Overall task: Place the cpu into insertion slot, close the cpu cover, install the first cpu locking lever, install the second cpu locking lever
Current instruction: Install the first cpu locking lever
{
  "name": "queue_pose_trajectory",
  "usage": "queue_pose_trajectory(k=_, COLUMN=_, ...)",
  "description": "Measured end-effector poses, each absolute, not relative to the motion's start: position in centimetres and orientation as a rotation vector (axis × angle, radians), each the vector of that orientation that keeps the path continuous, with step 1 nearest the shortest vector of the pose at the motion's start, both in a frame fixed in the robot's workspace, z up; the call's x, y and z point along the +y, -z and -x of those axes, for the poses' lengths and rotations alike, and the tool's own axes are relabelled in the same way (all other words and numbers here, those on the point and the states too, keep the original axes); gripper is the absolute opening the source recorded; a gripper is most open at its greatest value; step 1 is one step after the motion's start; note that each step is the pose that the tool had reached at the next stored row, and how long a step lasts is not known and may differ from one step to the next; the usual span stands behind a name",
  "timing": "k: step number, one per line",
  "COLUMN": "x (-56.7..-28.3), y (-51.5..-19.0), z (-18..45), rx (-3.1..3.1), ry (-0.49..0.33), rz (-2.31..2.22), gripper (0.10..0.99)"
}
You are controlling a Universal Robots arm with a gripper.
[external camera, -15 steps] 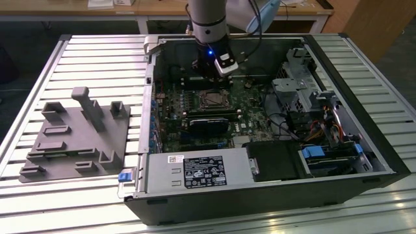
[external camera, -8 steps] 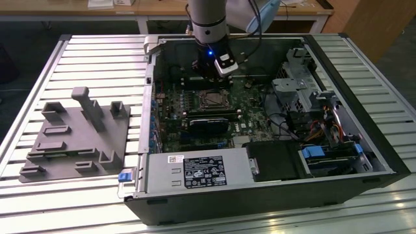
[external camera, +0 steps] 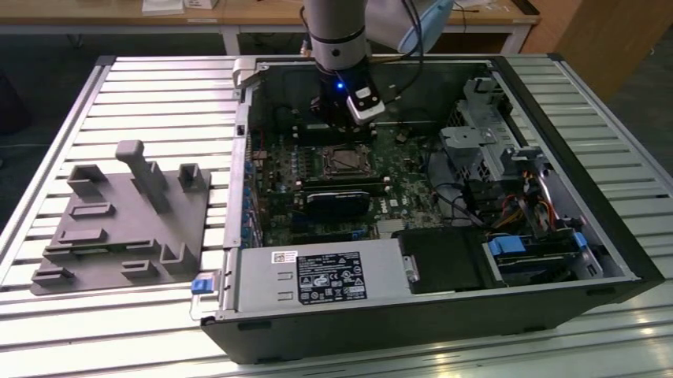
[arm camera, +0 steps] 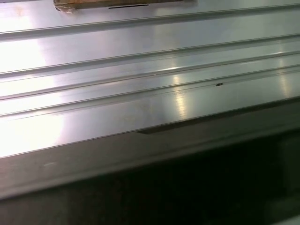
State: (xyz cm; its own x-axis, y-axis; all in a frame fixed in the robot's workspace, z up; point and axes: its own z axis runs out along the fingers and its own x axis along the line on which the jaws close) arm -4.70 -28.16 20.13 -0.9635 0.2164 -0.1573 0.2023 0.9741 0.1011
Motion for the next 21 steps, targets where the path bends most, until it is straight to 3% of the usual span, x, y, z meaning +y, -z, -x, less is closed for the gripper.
queue_pose_trajectory(k=21, x=-28.38, y=-19.94, z=4.73, rx=2.947, ry=-0.143, rz=-0.316, gripper=0.106)
